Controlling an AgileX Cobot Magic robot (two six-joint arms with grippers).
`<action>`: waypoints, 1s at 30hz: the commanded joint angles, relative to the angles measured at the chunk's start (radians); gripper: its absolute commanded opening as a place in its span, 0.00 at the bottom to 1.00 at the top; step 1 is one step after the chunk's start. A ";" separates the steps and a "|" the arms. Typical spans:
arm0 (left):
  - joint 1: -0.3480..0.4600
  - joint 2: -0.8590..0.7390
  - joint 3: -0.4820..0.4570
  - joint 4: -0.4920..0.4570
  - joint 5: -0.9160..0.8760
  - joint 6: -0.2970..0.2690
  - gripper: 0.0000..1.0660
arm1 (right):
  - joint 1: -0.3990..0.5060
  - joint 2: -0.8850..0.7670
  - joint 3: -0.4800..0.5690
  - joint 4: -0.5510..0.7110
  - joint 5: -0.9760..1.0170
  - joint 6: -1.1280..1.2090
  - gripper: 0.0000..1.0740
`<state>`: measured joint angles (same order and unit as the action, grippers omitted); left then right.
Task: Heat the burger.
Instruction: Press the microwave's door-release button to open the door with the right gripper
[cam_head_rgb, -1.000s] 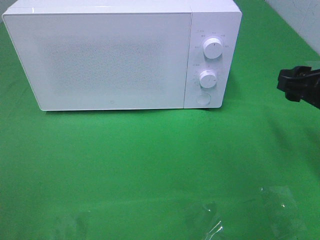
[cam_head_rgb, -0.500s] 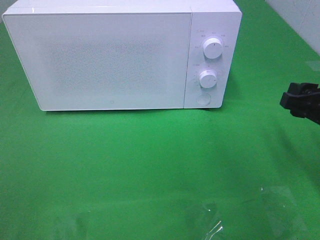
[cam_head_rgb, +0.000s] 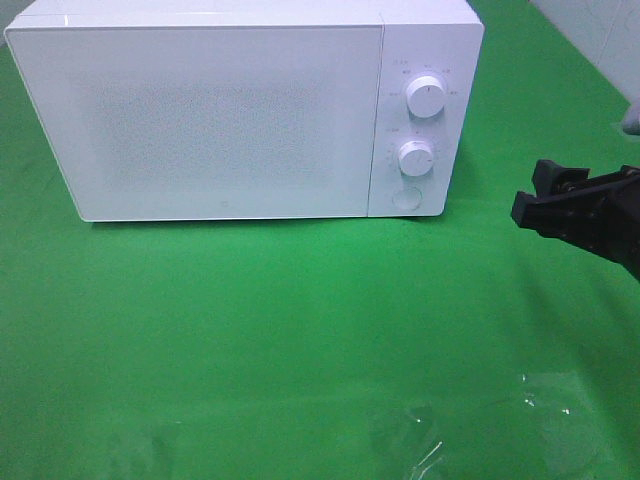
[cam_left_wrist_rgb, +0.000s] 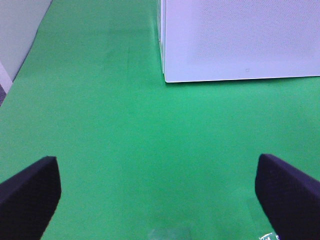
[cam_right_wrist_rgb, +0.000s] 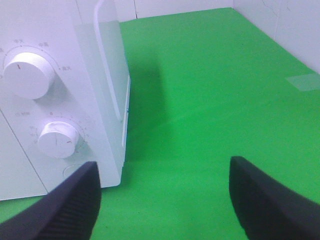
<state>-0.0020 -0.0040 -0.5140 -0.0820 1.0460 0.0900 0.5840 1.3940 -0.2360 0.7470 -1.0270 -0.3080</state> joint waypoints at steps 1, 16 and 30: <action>0.004 -0.019 0.003 -0.001 -0.010 0.000 0.92 | 0.035 -0.004 0.001 0.041 -0.047 -0.023 0.64; 0.004 -0.019 0.003 -0.001 -0.010 0.000 0.92 | 0.209 0.184 -0.052 0.203 -0.109 -0.037 0.64; 0.004 -0.019 0.003 -0.001 -0.010 0.000 0.92 | 0.288 0.356 -0.218 0.245 -0.108 -0.036 0.64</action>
<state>-0.0020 -0.0040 -0.5140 -0.0820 1.0460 0.0900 0.8710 1.7330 -0.4240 0.9950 -1.1420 -0.3350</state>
